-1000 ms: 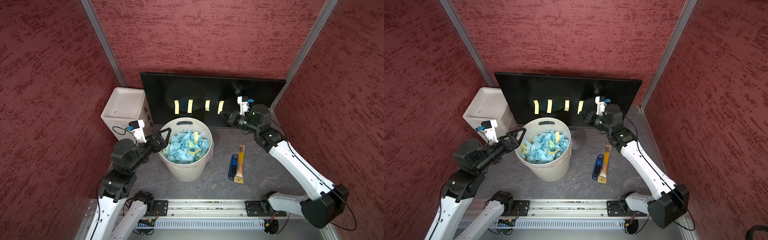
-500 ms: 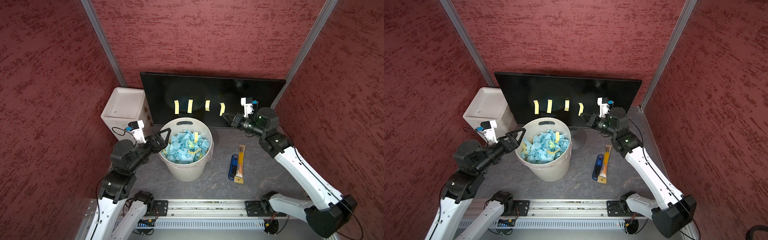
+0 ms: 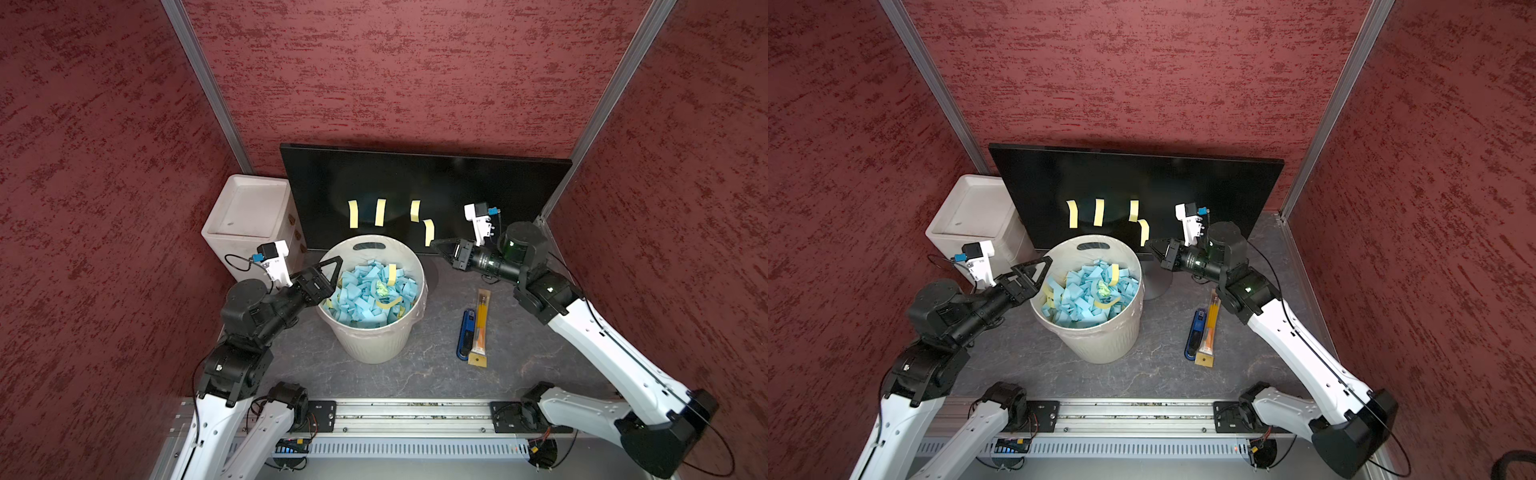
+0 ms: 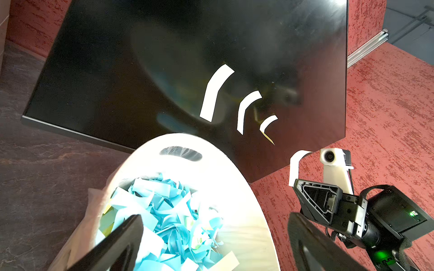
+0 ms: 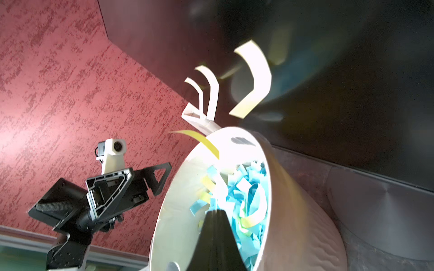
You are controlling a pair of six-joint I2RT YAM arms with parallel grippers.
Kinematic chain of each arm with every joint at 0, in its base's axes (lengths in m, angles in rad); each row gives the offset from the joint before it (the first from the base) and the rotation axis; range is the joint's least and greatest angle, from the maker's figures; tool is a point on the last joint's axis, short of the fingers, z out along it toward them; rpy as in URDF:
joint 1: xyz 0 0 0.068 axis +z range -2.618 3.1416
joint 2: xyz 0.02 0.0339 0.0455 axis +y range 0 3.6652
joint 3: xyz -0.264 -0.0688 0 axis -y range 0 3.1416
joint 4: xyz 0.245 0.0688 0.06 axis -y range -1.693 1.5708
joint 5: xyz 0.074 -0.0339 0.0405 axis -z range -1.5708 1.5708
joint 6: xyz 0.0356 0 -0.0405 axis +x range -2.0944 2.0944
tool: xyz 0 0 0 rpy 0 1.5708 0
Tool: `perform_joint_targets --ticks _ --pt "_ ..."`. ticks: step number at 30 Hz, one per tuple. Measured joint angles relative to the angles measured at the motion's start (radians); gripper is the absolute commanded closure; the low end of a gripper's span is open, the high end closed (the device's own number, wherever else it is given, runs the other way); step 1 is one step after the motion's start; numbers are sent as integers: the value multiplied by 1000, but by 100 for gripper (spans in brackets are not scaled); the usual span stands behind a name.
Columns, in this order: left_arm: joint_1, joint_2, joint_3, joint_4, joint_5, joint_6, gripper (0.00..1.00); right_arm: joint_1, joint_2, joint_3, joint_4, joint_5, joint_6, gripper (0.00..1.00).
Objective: Remove the sticky note from the monitor
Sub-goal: Tear off the sticky note from the monitor, then place the sticky note in the trash bin.
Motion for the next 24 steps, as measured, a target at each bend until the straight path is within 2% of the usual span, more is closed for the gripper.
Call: perform_joint_targets --ticks 9,17,24 --pt "0 8 0 1 13 -11 0 172 11 34 -93 68 -137 100" --pt "0 21 0 6 19 -13 0 323 72 100 -183 177 -262 100" --pt "0 27 0 12 27 -18 0 396 126 137 -244 263 -327 86"
